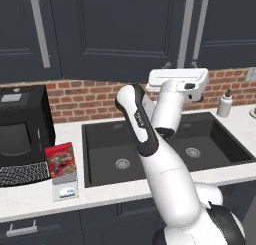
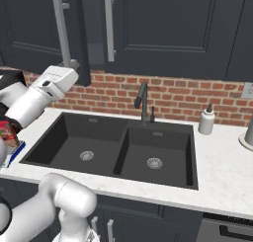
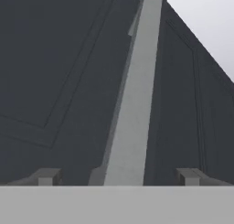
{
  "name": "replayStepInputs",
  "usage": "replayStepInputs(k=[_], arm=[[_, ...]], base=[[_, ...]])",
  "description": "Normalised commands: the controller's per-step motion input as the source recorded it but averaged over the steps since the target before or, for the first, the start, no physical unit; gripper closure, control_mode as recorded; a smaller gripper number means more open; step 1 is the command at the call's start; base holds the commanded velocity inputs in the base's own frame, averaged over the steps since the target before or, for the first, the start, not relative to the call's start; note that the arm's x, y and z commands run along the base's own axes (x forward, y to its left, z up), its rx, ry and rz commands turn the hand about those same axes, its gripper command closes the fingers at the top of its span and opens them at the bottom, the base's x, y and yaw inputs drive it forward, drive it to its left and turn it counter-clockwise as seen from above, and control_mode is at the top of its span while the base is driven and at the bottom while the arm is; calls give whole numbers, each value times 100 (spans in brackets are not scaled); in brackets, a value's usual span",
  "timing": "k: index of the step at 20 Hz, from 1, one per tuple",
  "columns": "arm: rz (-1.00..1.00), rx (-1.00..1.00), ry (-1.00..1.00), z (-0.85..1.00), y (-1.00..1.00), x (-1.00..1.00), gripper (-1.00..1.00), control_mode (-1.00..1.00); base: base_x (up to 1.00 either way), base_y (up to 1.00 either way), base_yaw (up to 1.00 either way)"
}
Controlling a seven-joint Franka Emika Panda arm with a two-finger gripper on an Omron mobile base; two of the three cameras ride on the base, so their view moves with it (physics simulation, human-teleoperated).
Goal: Pick the cereal and place it on the digital scale for weighing, and close the cabinet.
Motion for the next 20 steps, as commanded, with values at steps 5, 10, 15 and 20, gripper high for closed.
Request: replayStepInputs(k=[5,10,15,20], arm=[[-2,16,0,2,0,60,-100,-100],[-3,15,0,2,-13,56,-100,-100],[-5,14,0,4,-36,61,-100,-100],[-4,18,0,7,-57,54,-100,-100]], base=[[0,0,0],[0,0,0],[0,0,0],[0,0,0]])
